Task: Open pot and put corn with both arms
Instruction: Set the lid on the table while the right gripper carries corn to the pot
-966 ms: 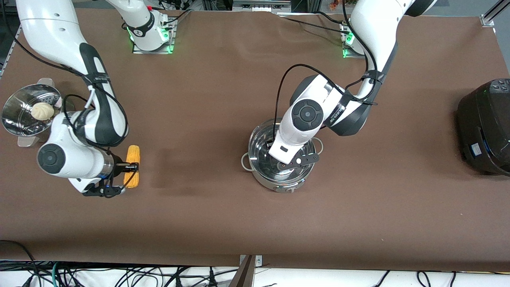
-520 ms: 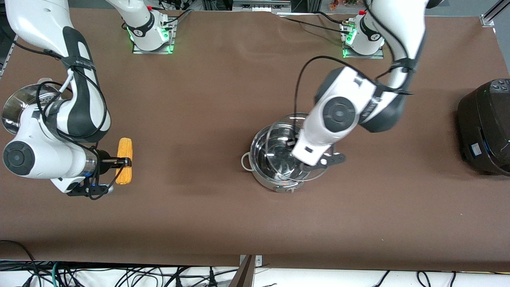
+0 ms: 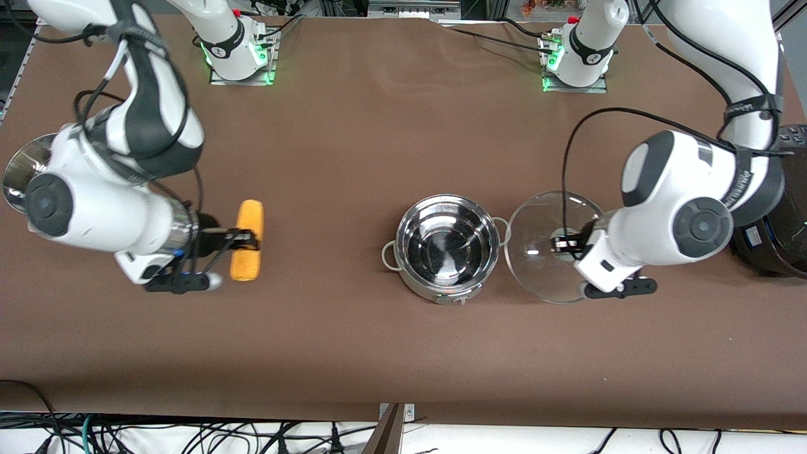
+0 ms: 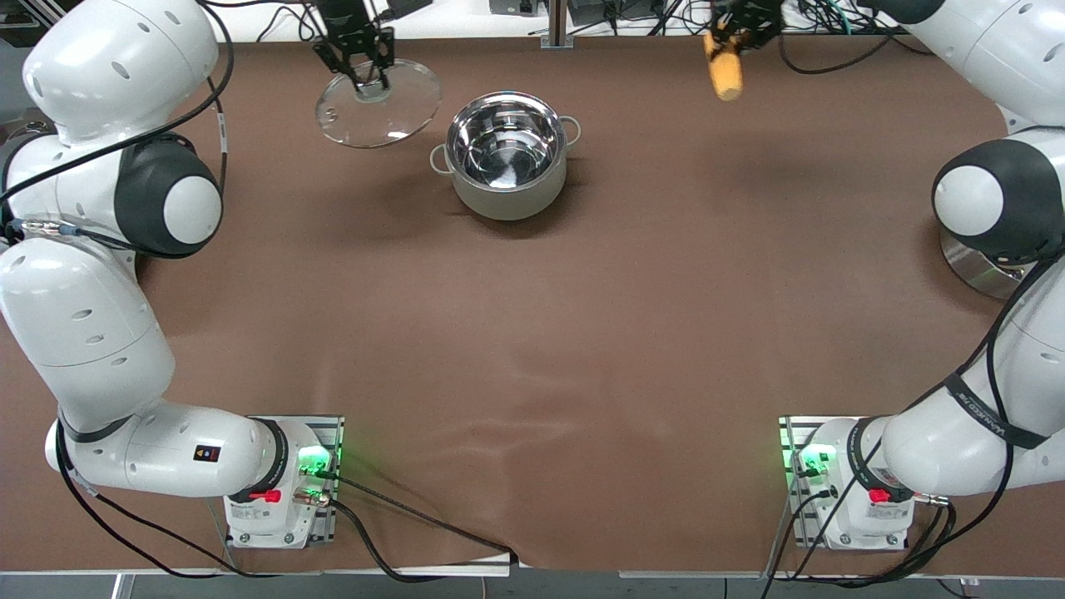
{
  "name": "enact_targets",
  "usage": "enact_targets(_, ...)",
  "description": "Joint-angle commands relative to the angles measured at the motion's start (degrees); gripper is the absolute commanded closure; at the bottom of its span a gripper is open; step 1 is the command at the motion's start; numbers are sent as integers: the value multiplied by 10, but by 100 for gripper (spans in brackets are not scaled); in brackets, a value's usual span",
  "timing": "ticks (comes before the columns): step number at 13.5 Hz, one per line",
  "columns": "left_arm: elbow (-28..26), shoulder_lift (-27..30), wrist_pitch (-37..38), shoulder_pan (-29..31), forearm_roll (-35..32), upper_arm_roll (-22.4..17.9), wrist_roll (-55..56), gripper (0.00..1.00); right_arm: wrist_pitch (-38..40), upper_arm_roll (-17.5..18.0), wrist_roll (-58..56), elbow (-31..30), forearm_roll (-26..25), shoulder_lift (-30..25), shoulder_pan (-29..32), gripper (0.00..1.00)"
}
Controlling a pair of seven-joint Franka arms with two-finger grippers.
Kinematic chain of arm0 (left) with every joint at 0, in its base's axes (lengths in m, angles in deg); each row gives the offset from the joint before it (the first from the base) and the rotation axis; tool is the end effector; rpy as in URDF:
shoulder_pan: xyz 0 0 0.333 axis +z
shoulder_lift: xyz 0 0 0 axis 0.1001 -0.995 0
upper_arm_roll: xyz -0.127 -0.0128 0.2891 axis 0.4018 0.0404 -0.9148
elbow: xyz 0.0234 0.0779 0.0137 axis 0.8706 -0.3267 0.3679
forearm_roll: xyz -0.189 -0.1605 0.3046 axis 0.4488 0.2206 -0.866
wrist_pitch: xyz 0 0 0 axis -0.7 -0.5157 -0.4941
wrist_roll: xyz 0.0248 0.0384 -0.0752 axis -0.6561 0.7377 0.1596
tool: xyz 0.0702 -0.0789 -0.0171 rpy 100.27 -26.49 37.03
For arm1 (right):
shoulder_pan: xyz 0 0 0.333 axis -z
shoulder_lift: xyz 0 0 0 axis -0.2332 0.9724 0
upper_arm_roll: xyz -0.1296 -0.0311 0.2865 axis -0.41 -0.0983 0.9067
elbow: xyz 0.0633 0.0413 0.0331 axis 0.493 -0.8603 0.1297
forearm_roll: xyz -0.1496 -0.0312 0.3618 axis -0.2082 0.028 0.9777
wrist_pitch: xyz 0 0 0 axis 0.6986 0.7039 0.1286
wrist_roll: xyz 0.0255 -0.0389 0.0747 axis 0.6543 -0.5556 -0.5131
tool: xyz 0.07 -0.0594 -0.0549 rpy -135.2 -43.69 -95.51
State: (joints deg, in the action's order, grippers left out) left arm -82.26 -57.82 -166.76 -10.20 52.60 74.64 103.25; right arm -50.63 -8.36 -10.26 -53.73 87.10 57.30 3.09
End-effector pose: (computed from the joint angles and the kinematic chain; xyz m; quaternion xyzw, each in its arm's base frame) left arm 0.6849 -0.1399 0.4078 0.9920 0.0357 -0.1182 0.0248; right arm 0.6790 0.2330 0.4673 -0.9900 0.0086 0.0456 0.1331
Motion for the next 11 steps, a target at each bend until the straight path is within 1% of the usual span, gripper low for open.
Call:
enact_targets(1, -67, 37, -4, 65, -10, 7, -96, 100, -62, 14, 85, 44, 5, 28, -57, 70)
enact_targets(2, -86, 41, -19, 77, -19, 6, -123, 100, -98, 14, 98, 44, 5, 34, -79, 70)
enact_targets(3, -112, 49, -41, 83, -43, 8, -131, 100, -133, 13, 110, 45, 4, 46, -101, 70)
enact_targets(4, -151, 59, -78, 90, -59, 9, -131, 100, -164, 13, 124, 46, 3, 59, -122, 71)
enact_targets(6, -243, 74, -189, 96, -66, 7, -132, 100, -219, 12, 145, 50, 3, 86, -155, 71)
enact_targets(7, -279, 72, -252, 100, -87, 7, -132, 100, -246, 12, 145, 52, 3, 99, -167, 71)
enact_targets(9, -326, 66, -339, 118, -95, 8, -139, 100, -292, 13, 146, 52, 3, 120, -188, 71)
enact_targets(11, -340, 55, -370, 138, -94, 9, -175, 100, -328, 13, 150, 52, 3, 146, -205, 71)
